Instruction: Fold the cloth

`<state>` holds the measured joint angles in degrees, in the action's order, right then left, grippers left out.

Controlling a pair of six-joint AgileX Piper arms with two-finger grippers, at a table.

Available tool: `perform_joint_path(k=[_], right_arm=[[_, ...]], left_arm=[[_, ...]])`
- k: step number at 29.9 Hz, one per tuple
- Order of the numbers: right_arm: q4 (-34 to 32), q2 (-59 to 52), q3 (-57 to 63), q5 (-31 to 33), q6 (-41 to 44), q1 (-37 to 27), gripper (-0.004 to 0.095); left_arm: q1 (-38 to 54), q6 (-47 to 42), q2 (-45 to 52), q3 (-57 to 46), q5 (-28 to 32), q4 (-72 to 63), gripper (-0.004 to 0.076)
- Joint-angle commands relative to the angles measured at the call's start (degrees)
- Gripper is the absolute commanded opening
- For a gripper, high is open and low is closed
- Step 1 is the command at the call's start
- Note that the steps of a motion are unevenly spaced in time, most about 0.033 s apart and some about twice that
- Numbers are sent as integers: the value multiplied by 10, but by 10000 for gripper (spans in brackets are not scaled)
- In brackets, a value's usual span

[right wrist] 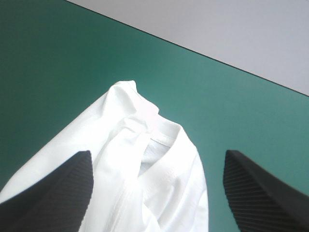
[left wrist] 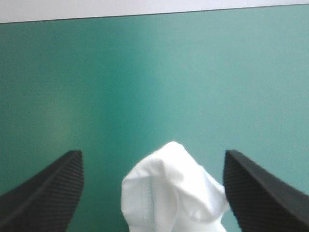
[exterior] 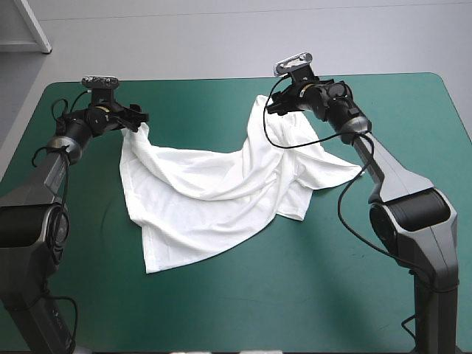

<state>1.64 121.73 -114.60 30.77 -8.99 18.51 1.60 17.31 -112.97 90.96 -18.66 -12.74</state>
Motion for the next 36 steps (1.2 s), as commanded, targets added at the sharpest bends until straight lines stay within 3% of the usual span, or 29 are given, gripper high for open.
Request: perform_joint_path(k=[1,4,10,14,20,28,36], right_arm=[[-8,-81,-24,17,2,-7,693],[-8,-119,-24,83,2,-11,656],[-4,-189,-24,254,18,-12,624],[-4,-205,-24,370,38,-12,624],[7,-240,45,369,72,-12,616],[-16,-307,206,369,65,-12,607],[-50,-332,242,368,47,-12,607]], left_arm=[[-2,4,36,65,-44,1,690],[-2,13,36,124,-132,1,684],[-2,7,36,267,-419,-6,683],[-2,-22,37,298,-550,-4,661],[-24,-54,92,206,-550,-6,580],[-92,-54,190,30,-550,3,578],[-165,-102,305,-138,-550,83,578]])
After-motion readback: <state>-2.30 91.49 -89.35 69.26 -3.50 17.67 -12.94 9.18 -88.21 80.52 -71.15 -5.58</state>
